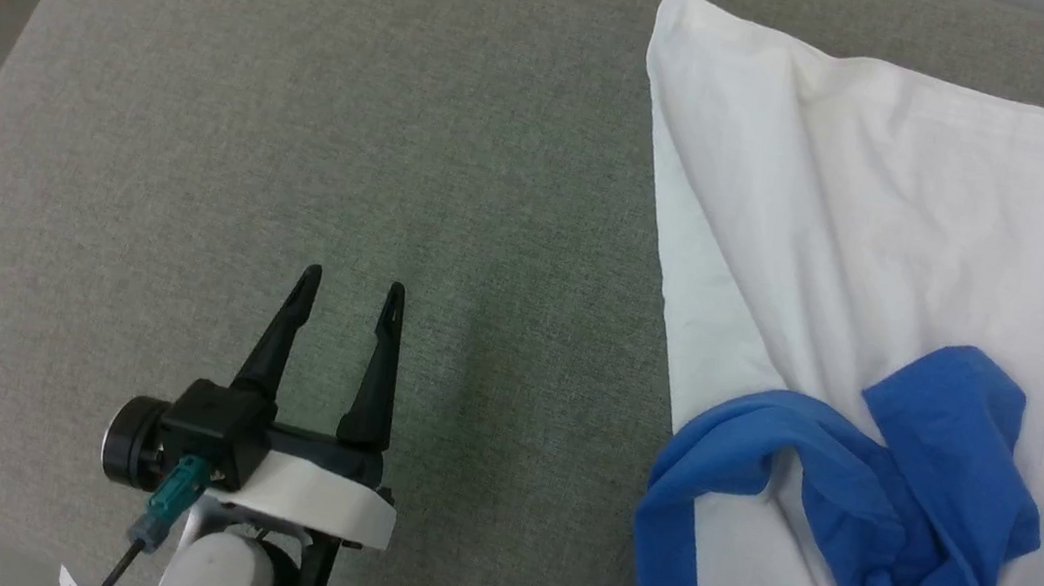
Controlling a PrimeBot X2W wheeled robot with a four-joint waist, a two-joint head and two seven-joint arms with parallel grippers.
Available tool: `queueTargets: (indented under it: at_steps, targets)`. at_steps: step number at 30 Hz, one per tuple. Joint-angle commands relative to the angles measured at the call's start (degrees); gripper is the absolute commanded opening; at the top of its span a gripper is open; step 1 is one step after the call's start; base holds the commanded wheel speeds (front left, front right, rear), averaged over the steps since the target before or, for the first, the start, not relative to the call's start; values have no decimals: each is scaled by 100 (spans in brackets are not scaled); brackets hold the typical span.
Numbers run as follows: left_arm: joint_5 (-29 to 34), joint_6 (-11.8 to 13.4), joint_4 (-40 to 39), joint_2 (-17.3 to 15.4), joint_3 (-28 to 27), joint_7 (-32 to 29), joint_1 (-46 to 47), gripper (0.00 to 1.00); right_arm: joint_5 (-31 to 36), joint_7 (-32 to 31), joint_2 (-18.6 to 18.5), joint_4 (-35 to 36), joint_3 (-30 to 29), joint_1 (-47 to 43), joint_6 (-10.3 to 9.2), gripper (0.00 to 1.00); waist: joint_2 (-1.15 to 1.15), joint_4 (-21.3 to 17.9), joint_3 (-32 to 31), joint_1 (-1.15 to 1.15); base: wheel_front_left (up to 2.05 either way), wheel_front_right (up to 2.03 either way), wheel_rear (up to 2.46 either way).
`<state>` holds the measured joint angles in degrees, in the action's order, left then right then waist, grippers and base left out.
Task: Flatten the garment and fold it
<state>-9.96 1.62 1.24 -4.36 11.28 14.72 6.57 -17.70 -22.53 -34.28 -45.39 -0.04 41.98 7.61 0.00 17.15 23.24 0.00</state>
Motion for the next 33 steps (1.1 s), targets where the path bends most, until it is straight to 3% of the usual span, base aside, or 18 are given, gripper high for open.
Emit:
queueTargets:
  at_steps: [1, 14, 21, 29, 33]
  targets:
    - [60, -38, 36, 47, -52, 28, 114, 100, -37, -17, 109, -201, 148, -97, -12, 0, 0, 9, 36, 0, 0, 0, 0]
    - [165, -226, 313, 119, -250, 28, -44, 100, -335, 1200, 77, -704, -170, -273, -12, 0, 0, -387, -834, 0, 0, 0, 0]
    - [180, -294, 415, 131, -371, 28, -312, 100, -244, 1423, -63, -708, -391, -490, -12, 0, 0, -600, -1422, 0, 0, 0, 0]
    - [190, -349, 467, 137, -458, 28, -552, 100, -45, 1417, -117, -149, -547, -705, -12, 0, 0, -731, -1900, 0, 0, 0, 0]
    - [181, -360, 480, 139, -517, 28, -705, 100, -5, 1196, 69, 663, -485, -952, -12, 0, 0, -777, -2112, 0, 0, 0, 0]
